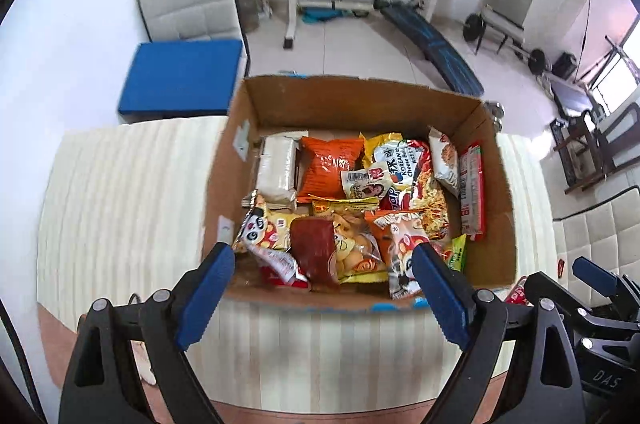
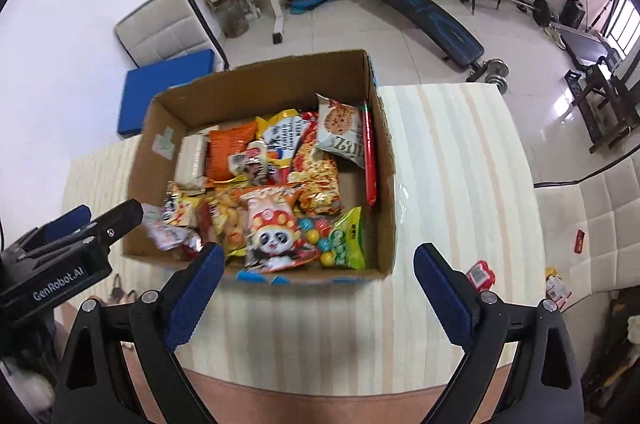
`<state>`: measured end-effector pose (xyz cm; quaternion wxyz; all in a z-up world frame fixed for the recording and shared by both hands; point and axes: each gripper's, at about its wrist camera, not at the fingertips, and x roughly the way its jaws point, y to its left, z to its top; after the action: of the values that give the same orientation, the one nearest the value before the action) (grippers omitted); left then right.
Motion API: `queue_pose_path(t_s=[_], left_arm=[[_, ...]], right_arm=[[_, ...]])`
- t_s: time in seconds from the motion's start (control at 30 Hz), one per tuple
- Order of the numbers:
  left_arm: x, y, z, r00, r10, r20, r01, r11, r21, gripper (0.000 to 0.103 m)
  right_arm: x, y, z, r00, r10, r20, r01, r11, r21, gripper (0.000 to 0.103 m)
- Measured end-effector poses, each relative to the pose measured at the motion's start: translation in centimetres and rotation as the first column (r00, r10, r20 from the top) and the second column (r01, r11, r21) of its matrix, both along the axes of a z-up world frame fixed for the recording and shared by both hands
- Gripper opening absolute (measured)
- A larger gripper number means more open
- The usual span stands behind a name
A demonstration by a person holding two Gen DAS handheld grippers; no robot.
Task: Organize snacks
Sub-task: 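Move the right tool to the small red pack and grasp it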
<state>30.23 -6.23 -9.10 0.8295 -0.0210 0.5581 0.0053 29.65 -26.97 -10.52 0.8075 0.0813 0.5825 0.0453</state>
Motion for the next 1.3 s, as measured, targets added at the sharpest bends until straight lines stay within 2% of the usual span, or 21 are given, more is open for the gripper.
queue_pose_path(t_s=[0.3,0.43,0.6,0.8,1.0,1.17,1.3], left_arm=[[-4.9,-0.3,2.8,0.996,0.041,0.075,-0.042,0.999,0.01,0.091],[-5.7,-0.8,3.5,0.994,0.049,0.097,-0.051,0.998,0.022,0.091],[-6.2,-2.1,3.0,0.995,0.037,0.096,-0.042,0.998,0.042,0.091],[-5.4,-5.6,0.4,0.998,0.008,0.057,-0.012,0.998,0.055,0.091],[-3.5,-9.6,-3.3,1.0,-0.015,0.004,0.015,0.995,0.098,0.091],[-2.4,-12.2,-6.0,0.999,-0.035,-0.042,0.041,0.989,0.144,0.091],[-2.2,-13.5,-7.5,0.997,-0.05,-0.061,0.06,0.984,0.171,0.091]], right_arm=[[-4.5,0.2,4.2,0.996,0.016,0.085,-0.017,1.0,0.011,0.098],[-5.5,-0.7,4.4,0.997,0.002,0.083,-0.006,0.999,0.046,0.098],[-6.6,-4.7,3.2,0.994,-0.091,0.055,0.085,0.992,0.097,0.098],[-6.9,-11.5,-1.5,0.972,-0.228,-0.057,0.232,0.968,0.091,0.098],[-5.7,-17.0,-7.6,0.939,-0.296,-0.177,0.312,0.947,0.071,0.097],[-3.9,-20.1,-14.2,0.897,-0.323,-0.3,0.364,0.927,0.089,0.088],[-2.9,-20.8,-17.7,0.872,-0.329,-0.364,0.393,0.912,0.118,0.078]])
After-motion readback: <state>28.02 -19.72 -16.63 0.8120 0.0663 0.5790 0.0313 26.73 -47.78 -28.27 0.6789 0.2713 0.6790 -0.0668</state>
